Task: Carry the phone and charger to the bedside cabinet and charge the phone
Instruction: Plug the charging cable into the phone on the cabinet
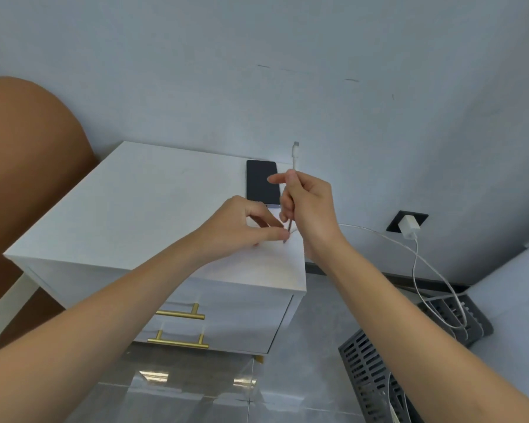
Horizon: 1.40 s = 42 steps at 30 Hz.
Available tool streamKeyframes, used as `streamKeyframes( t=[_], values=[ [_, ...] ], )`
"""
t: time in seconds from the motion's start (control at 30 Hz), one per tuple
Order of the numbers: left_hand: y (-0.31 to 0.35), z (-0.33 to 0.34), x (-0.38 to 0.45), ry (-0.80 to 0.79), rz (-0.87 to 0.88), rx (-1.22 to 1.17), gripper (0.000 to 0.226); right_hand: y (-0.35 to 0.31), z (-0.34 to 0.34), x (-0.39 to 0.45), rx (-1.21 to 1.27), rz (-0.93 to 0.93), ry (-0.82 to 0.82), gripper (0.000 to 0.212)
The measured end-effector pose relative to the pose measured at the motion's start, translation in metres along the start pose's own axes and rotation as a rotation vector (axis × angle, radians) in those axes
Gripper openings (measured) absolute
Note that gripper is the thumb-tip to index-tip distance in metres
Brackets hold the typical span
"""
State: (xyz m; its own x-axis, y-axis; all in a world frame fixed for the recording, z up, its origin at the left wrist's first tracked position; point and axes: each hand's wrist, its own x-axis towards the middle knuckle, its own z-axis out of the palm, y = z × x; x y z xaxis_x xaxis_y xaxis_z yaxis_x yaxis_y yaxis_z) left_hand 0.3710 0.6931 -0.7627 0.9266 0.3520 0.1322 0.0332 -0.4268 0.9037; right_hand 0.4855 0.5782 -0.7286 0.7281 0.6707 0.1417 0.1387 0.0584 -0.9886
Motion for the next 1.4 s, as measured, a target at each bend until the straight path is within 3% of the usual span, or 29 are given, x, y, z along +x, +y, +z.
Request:
streamKeyframes(
  t=[0.13, 0.2, 0.37, 0.6, 0.7, 0.83, 1.4],
  values=[
    [-0.017, -0.027, 0.012, 0.239, -0.015, 0.037, 0.017, 0.009, -0.012, -0.007, -0.007, 0.142, 0.085, 0.045],
    [-0.026, -0.037, 0.027, 0.299, -0.016, 0.197, 0.019, 0.017, -0.015, -0.012, -0.107, 0.165, 0.111, 0.044],
    [-0.033, -0.052, 0.069, 0.028, 0.062, 0.615, 0.07, 0.033, -0.017, -0.019, -0.427, 0.183, 0.058, 0.034],
    [-0.018, -0.05, 0.113, -0.398, 0.135, 1.125, 0.092, 0.037, -0.008, -0.017, -0.902, 0.078, 0.093, 0.033],
    [-0.016, -0.05, 0.119, -0.45, 0.197, 1.163, 0.08, 0.041, -0.003, -0.016, -1.021, 0.005, 0.112, 0.029],
    [-0.008, -0.054, 0.12, -0.482, 0.251, 1.171, 0.064, 0.043, -0.006, -0.011, -0.999, -0.018, 0.114, 0.029],
    [0.011, -0.057, 0.117, -0.485, 0.282, 1.166, 0.072, 0.053, -0.009, -0.007, -0.874, -0.098, 0.162, 0.02]
  ],
)
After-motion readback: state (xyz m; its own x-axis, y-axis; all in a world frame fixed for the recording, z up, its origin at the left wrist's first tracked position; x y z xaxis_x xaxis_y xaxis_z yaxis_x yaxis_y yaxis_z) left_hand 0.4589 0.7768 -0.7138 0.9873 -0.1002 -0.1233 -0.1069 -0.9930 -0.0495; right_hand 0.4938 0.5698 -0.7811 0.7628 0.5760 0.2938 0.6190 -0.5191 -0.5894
